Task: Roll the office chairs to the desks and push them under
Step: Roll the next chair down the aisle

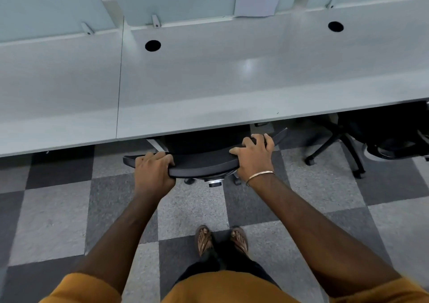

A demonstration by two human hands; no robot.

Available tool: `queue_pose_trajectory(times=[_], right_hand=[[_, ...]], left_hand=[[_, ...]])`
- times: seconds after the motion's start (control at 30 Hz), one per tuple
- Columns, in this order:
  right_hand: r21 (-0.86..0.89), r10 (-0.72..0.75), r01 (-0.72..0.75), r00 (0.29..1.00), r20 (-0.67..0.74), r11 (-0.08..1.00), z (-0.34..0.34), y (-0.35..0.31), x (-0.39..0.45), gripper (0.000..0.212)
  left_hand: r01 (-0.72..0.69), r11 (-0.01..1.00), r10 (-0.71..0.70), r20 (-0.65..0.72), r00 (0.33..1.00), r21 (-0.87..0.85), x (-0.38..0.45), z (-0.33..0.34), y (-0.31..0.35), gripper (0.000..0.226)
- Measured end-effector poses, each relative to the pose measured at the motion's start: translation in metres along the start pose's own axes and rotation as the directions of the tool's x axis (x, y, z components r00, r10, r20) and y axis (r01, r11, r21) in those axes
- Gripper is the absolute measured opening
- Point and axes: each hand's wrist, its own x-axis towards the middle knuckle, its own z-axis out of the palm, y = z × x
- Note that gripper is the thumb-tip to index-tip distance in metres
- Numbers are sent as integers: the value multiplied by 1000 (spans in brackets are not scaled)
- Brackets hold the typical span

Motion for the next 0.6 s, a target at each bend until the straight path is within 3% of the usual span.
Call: queue_pose_trajectory(times=[0.13,0.27,0.37,0.47,0.6], right_hand=[[-12,-3,3,1000,-26,1000,0,7,16,44],[-46,-10,12,999,38,999,-12,11,31,45],[-38,7,-5,999,42,999,-18,9,40,46],[-44,5,-2,998,67,999,-22,4,47,47],[-3,-6,6,997,71,1000,-21,2,49,53]], left_hand=[[34,999,-35,-21,999,-26,9,3,8,24],[50,997,-51,-6,999,-58,22,2,12,26],[-35,992,44,75,996,-121,36,-5,1,42],[-53,944,126,207,970,-326,44,-19,-17,61],[-62,953,119,179,977,-297,38,-24,-14,63]])
